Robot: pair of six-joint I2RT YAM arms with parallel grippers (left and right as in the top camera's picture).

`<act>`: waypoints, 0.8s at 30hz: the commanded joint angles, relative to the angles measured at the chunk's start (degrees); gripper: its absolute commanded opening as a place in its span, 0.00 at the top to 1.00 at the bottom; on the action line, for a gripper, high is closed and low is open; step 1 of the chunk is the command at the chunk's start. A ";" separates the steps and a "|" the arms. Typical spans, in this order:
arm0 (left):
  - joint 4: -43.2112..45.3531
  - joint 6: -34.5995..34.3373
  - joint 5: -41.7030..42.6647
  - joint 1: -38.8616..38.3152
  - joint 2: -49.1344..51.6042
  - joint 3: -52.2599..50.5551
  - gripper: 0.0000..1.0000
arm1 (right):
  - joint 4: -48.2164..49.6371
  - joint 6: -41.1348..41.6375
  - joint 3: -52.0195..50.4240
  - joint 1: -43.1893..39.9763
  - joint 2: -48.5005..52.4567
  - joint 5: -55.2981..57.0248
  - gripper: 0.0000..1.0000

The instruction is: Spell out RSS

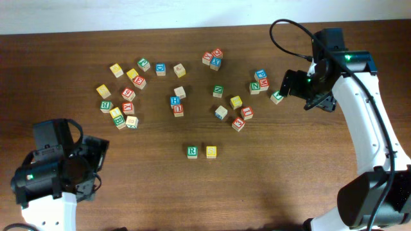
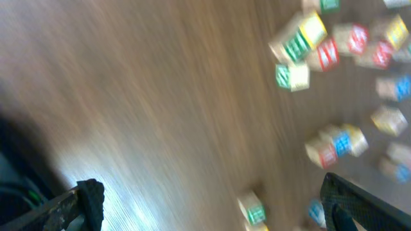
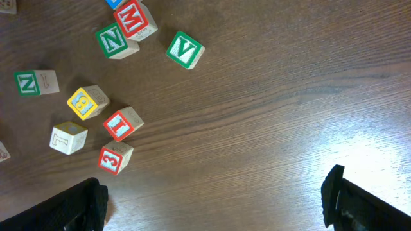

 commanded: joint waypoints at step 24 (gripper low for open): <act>-1.33 24.94 12.85 -14.01 10.75 0.72 0.01 | 0.17 -0.55 0.52 -0.31 -0.28 1.11 0.02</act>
